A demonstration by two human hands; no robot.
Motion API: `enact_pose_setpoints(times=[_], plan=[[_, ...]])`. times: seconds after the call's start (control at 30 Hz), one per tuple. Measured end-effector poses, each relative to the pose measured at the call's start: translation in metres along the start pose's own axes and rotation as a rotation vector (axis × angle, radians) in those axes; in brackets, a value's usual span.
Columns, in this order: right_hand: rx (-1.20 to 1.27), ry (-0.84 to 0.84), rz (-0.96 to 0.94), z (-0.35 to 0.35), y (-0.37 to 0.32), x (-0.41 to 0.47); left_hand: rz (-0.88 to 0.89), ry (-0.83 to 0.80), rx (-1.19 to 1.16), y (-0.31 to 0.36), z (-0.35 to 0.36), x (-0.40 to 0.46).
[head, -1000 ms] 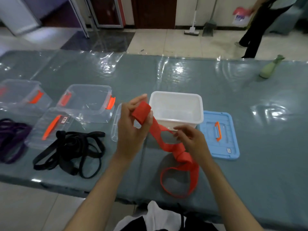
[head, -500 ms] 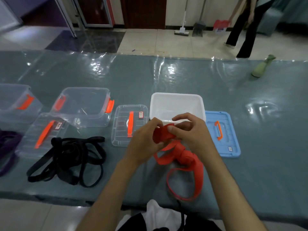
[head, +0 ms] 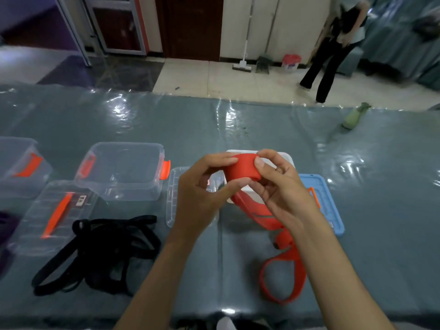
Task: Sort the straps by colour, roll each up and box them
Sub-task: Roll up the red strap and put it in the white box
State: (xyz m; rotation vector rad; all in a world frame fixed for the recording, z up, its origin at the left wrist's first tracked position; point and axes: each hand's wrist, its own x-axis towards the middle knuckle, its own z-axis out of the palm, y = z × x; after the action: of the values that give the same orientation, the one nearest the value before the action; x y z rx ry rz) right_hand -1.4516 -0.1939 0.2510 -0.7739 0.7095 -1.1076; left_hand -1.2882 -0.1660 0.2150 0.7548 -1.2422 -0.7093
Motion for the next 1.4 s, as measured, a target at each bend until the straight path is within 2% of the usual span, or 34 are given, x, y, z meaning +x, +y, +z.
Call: enact_pose_setpoints(times=[0.13,0.23,0.33,0.47,0.67,0.83,1.1,1.2,1.4], plan=[[0.04,-0.017,-0.01,0.02,-0.008,0.0,0.117,-0.007,0.08,0.023,-0.005,0.016],[0.038,-0.021,0.012,0.015,-0.009,-0.004,0.142,-0.015,0.168,0.024,-0.006,0.019],[0.05,0.06,0.019,0.0,-0.009,-0.01,0.063,-0.053,0.125,0.014,0.006,0.012],[0.119,0.179,0.023,-0.032,-0.011,-0.017,-0.214,-0.036,-0.088,-0.008,0.045,-0.006],[0.246,0.246,0.15,-0.077,-0.005,-0.028,-0.245,-0.016,-0.121,-0.034,0.086,-0.022],[0.115,0.217,0.22,-0.1,-0.013,-0.027,-0.271,0.034,-0.108,-0.048,0.107,-0.03],[0.018,0.219,0.165,-0.134,-0.023,-0.025,-0.343,0.023,-0.036,-0.06,0.121,-0.044],[-0.197,0.282,0.083,-0.142,-0.026,-0.024,-0.294,-0.005,0.062,-0.064,0.124,-0.041],[-0.346,0.271,-0.003,-0.153,-0.035,-0.021,-0.102,-0.189,0.384,-0.07,0.118,-0.032]])
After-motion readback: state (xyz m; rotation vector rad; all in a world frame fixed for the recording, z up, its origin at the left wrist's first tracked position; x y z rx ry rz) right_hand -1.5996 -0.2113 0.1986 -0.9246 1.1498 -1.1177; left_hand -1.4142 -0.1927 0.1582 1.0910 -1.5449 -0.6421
